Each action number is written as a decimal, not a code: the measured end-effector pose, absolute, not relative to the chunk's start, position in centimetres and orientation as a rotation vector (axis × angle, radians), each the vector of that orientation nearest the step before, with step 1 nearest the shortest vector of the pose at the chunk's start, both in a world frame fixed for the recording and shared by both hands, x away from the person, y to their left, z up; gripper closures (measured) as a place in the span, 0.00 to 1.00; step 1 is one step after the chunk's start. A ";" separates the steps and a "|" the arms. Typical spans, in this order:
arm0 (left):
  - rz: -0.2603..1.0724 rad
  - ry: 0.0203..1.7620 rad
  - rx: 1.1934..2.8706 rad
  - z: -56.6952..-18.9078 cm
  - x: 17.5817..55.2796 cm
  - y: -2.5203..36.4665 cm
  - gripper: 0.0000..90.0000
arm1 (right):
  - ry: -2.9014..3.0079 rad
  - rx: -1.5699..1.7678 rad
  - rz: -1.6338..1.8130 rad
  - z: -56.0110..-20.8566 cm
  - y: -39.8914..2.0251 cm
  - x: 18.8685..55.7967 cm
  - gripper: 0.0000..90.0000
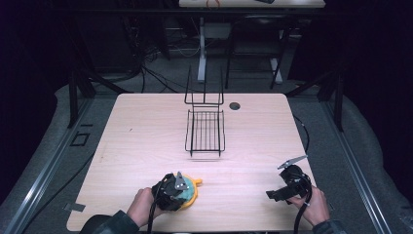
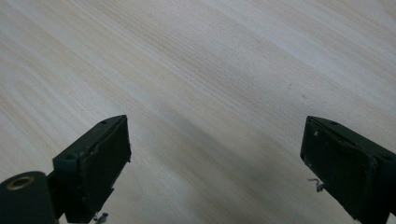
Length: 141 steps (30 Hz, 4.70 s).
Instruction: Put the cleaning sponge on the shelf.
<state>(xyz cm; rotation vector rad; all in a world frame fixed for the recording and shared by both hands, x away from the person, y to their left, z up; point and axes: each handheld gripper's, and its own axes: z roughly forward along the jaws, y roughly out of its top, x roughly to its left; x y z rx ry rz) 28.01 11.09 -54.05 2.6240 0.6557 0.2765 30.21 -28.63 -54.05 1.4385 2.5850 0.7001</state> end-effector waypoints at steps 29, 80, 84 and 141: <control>0.340 0.549 2.608 -53.3 27.3 11.4 0.98 | 2.574 1.433 0.706 -53.9 -29.0 30.2 0.10; 0.480 0.629 2.492 -48.7 27.9 14.0 0.98 | 2.583 1.418 0.693 -54.1 -29.1 30.3 0.01; 0.485 0.625 2.492 -48.5 28.0 14.1 0.98 | 2.585 1.419 0.696 -54.1 -29.1 30.3 0.01; 0.574 0.527 2.449 -45.3 30.7 12.2 0.97 | 2.597 1.427 0.662 -54.1 -28.9 30.3 0.01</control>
